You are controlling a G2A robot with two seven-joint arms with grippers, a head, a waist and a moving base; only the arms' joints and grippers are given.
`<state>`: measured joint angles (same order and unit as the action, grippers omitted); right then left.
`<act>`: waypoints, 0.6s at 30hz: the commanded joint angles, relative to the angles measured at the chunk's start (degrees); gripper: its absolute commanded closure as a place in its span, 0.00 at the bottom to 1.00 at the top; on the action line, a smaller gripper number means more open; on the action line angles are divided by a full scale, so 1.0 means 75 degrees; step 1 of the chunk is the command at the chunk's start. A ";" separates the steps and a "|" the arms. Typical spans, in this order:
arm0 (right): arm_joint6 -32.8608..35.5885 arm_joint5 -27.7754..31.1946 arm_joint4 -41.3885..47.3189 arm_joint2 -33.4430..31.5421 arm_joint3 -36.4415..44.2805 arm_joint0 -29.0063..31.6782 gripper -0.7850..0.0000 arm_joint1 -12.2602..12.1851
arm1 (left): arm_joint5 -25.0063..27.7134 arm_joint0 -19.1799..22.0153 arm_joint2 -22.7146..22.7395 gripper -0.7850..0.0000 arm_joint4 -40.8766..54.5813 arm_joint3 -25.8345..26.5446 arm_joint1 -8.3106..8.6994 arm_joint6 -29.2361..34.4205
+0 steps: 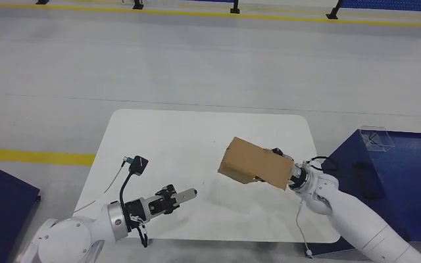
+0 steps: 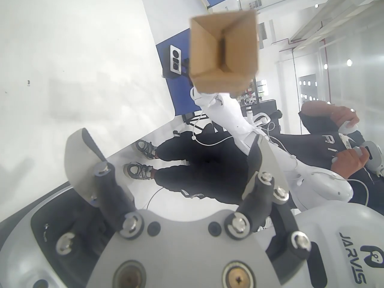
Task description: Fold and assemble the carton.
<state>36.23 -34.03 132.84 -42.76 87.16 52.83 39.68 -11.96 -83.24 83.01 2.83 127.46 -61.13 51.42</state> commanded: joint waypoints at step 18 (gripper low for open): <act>-1.1808 0.8331 0.5755 -0.2291 0.2663 0.0888 1.00 0.0155 | 0.0000 0.0000 0.0000 0.00 0.0000 0.0000 0.0000 0.0000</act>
<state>-52.21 26.60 175.99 -60.75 107.78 59.80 40.05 -11.96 -83.24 83.01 2.83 127.46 -61.13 51.42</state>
